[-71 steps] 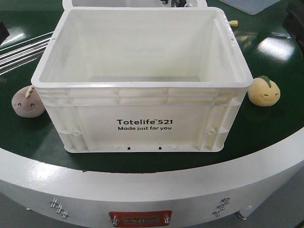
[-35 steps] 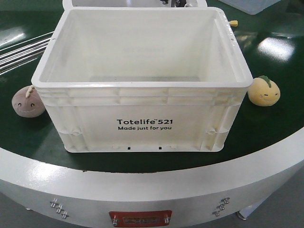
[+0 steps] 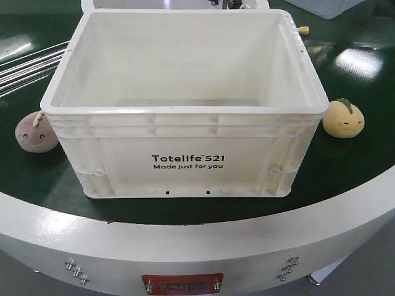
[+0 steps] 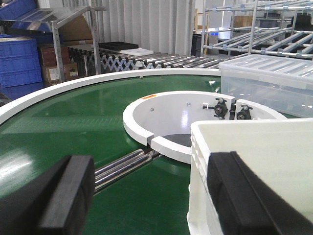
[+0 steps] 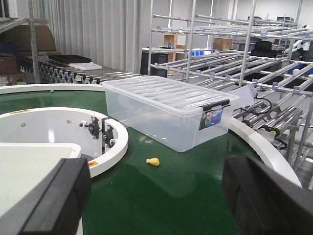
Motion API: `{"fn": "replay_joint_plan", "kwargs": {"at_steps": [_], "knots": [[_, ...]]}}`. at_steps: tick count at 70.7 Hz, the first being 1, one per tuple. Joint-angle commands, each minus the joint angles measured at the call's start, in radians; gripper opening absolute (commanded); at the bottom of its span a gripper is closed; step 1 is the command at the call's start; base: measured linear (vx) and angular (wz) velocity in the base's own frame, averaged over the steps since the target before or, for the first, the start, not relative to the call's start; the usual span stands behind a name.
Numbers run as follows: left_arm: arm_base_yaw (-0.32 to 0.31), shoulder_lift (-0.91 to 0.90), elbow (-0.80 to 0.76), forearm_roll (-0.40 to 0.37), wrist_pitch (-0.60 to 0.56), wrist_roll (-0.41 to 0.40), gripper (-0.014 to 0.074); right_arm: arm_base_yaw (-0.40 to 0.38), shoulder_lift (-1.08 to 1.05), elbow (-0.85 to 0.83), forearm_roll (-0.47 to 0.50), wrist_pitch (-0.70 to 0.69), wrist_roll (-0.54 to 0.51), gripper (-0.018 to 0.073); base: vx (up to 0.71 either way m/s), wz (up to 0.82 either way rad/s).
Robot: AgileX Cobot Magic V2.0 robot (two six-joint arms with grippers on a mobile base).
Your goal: Place moving items into box and shelve
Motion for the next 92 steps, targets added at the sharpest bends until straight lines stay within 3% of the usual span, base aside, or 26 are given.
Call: {"fn": "replay_joint_plan", "kwargs": {"at_steps": [1, 13, 36, 63, 78, 92], "knots": [[0.002, 0.046, -0.037, 0.000, -0.111, -0.044, 0.0576, -0.005, 0.024, -0.038, 0.002, -0.095, 0.006, 0.0585, 0.00, 0.00], [0.002, 0.160, -0.042, -0.002, -0.181, -0.088, 0.0576, -0.005, 0.116, -0.119, 0.003, -0.088, 0.007, 0.0585, 0.00, 0.00], [0.002, 0.419, -0.253, 0.003, -0.157, -0.083, 0.0576, -0.005, 0.386, -0.313, 0.006, -0.062, 0.008, 0.0582, 0.00, 0.00], [0.002, 0.637, -0.291, 0.011, -0.162, -0.075, 0.0576, -0.005, 0.663, -0.317, 0.006, -0.054, 0.008, 0.0536, 0.00, 0.00], [0.002, 0.706, -0.291, 0.018, -0.179, -0.022, 0.0576, -0.005, 0.853, -0.317, 0.003, -0.048, 0.007, 0.0536, 0.00, 0.00], [0.002, 0.721, -0.291, 0.018, -0.202, -0.023, 0.0576, -0.005, 0.961, -0.317, 0.003, -0.048, 0.007, 0.0536, 0.00, 0.00]]}}
